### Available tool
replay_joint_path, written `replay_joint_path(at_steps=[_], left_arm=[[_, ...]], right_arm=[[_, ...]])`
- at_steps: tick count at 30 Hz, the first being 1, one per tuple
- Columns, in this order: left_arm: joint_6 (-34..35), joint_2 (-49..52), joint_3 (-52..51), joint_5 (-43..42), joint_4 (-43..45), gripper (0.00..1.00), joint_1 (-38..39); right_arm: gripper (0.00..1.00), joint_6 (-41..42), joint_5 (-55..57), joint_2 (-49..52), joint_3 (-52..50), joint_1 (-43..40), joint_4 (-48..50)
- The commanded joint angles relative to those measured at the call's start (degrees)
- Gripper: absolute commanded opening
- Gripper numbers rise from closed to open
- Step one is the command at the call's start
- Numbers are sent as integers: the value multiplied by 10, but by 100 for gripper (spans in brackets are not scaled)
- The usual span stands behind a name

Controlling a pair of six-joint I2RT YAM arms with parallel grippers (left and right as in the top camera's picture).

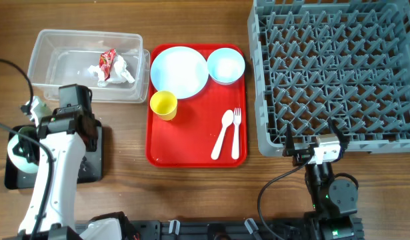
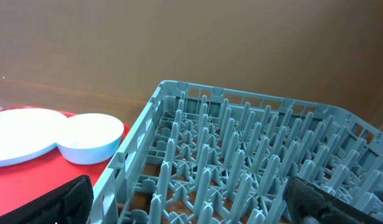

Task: Sort waste into correct bins and load items into the dishwasher rack
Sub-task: 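Tilt the bowl to dump the rice onto the black tray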

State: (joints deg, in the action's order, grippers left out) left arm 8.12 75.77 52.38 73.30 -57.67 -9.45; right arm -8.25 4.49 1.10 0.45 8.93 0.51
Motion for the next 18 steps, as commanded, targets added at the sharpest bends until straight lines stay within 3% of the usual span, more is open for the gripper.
replay_joint_path(at_steps=[1,12,18], left_arm=[[-9,15,13,66,1,4,3],[-132,27,13,106,57,4,3],[-160,27,13,105,66,4,4]], right_arm=[[100,-7,-8,-5,-1,2,2],[100,-7,-8,-5,-1,2,2],[100,-7,-8,-4,-1,2,2]])
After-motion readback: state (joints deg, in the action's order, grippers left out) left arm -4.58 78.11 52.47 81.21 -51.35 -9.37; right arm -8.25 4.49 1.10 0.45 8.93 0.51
